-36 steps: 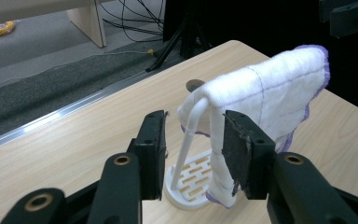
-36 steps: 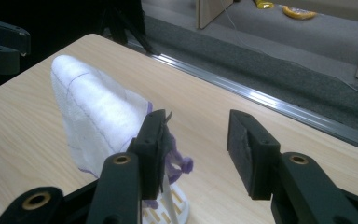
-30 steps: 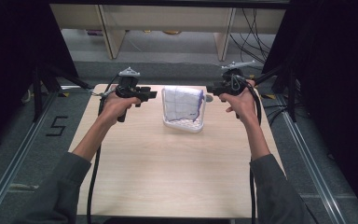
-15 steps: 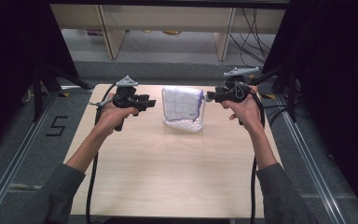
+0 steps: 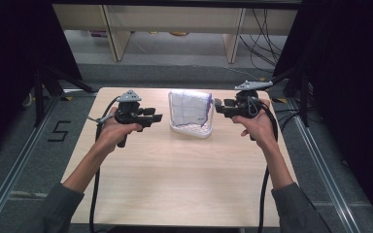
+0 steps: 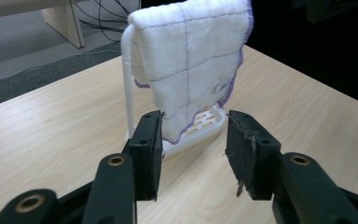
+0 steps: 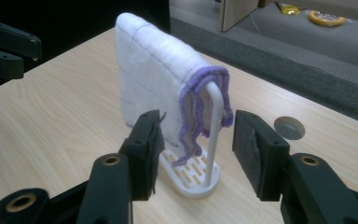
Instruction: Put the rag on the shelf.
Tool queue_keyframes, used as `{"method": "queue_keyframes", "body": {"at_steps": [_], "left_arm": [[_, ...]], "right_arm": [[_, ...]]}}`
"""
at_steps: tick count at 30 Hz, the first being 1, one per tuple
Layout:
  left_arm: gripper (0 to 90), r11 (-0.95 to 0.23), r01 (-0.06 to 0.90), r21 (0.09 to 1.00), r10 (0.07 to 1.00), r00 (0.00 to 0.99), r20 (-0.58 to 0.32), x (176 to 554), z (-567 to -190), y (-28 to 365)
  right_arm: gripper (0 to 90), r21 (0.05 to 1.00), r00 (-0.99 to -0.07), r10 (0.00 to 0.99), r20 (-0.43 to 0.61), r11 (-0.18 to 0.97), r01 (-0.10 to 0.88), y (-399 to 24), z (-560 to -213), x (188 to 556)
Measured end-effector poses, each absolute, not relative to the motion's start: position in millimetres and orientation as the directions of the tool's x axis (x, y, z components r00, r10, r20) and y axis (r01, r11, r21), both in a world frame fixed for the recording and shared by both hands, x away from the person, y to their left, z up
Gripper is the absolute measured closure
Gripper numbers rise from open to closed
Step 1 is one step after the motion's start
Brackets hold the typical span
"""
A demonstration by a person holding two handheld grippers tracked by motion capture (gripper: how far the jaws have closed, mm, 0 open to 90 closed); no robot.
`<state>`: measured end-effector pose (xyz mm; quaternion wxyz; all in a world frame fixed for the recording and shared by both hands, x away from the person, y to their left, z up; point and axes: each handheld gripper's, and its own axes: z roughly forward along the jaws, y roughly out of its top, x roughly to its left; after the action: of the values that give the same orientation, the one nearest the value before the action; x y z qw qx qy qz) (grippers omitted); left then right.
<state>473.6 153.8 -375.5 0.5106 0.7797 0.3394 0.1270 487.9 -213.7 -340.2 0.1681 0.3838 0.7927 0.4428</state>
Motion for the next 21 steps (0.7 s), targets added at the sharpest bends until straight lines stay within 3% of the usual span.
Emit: {"method": "queue_keyframes", "body": {"at_steps": [21], "left_arm": [[47.5,-0.241,0.393,0.887,0.627,0.761,-0.167,441,-394,158]], "right_arm": [[50.4,0.838,-0.683,0.724,0.097,0.311,0.448,-212,-363,458]]}}
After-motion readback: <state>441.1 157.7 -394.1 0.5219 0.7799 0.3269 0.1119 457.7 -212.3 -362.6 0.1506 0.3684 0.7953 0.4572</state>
